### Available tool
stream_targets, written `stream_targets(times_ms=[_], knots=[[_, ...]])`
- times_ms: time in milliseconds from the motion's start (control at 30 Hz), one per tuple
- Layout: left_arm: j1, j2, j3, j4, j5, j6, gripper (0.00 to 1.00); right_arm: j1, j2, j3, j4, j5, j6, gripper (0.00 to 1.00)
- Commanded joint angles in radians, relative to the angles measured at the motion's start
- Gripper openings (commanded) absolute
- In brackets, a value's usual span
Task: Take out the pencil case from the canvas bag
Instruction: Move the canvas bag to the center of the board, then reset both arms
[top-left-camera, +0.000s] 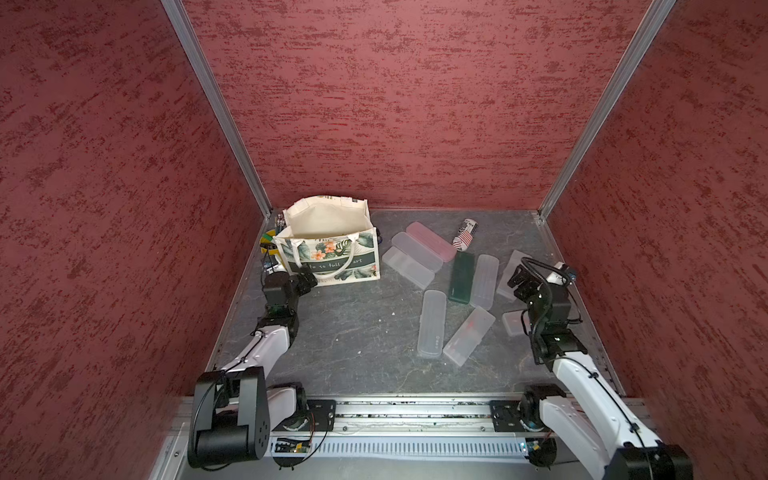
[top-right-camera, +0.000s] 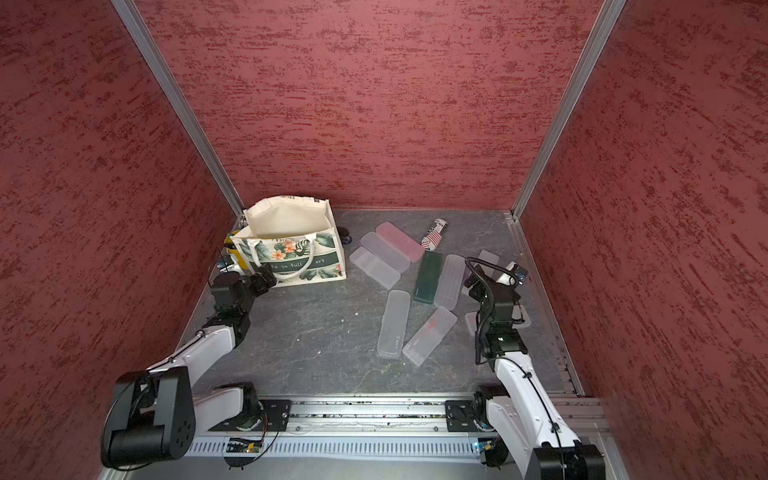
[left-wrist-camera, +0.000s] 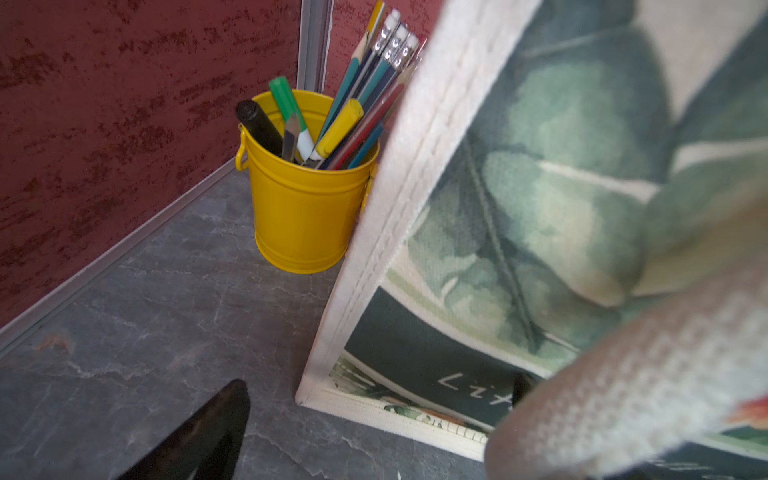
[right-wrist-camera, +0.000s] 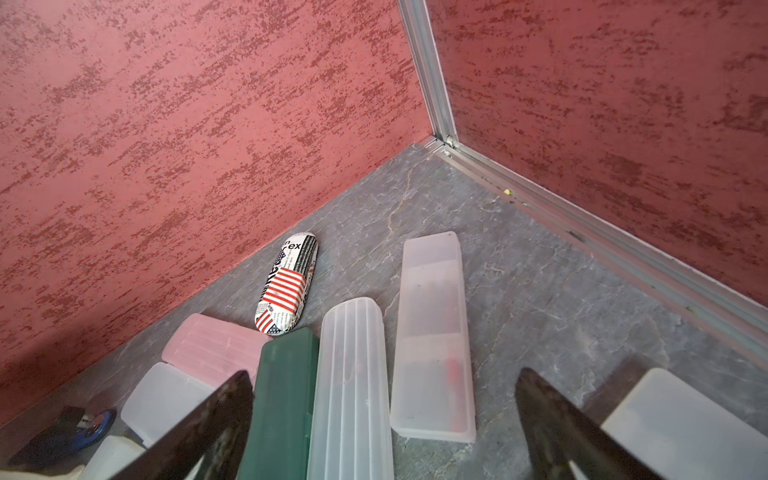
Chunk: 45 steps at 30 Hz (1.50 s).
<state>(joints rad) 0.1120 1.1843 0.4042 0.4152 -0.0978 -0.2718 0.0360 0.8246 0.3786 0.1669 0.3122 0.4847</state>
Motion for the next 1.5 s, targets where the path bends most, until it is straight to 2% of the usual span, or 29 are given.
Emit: stream_targets(times_ms=[0,367,533,633,800,867,1000,1033,1100,1133,1167,1233,1267,1333,1433,1467], knots=[[-0.004,0.036,-0.010,0.110,-0.017,0.044,0.99,-0.009,-0.010,-0.016,0.073,0.057,-0.020,0.98],[-0.027,0.114,-0.060,0.266,-0.022,0.105,1.00,-0.010,-0.038,-0.188,0.330,0.143,-0.088,0.99],[-0.039,0.138,-0.049,0.295,-0.028,0.143,1.00,-0.011,-0.089,-0.279,0.492,0.223,-0.123,0.99],[-0.045,0.150,-0.058,0.334,-0.023,0.163,1.00,-0.011,-0.071,-0.335,0.607,0.288,-0.147,0.99],[-0.053,0.236,-0.102,0.516,-0.059,0.174,1.00,-0.011,0.067,-0.373,0.747,0.335,-0.136,0.98],[-0.087,0.247,-0.082,0.490,-0.079,0.208,0.99,-0.011,0.126,-0.404,0.856,0.339,-0.121,0.98],[-0.133,0.316,-0.030,0.480,-0.050,0.281,1.00,-0.010,0.227,-0.431,1.025,0.375,-0.109,0.99],[-0.125,0.321,-0.030,0.465,-0.046,0.267,1.00,-0.011,0.250,-0.428,1.053,0.382,-0.115,0.99],[-0.110,0.363,-0.053,0.555,-0.040,0.261,1.00,-0.011,0.314,-0.422,1.137,0.378,-0.145,0.99],[-0.112,0.341,-0.038,0.486,-0.030,0.258,1.00,-0.011,0.341,-0.416,1.176,0.373,-0.176,0.99],[-0.110,0.353,-0.045,0.537,-0.022,0.261,1.00,-0.010,0.355,-0.404,1.179,0.358,-0.204,0.99],[-0.107,0.343,-0.038,0.495,-0.018,0.256,1.00,-0.010,0.381,-0.383,1.184,0.372,-0.229,0.99],[-0.108,0.357,-0.045,0.535,-0.021,0.263,1.00,-0.011,0.405,-0.387,1.230,0.381,-0.248,0.99],[-0.107,0.347,-0.040,0.508,-0.021,0.256,1.00,-0.011,0.472,-0.402,1.343,0.392,-0.268,0.99],[-0.107,0.350,-0.041,0.512,-0.022,0.257,1.00,-0.007,0.651,-0.433,1.628,0.376,-0.328,0.99],[-0.109,0.354,-0.042,0.522,-0.024,0.260,1.00,-0.004,0.653,-0.444,1.649,0.370,-0.322,0.99]])
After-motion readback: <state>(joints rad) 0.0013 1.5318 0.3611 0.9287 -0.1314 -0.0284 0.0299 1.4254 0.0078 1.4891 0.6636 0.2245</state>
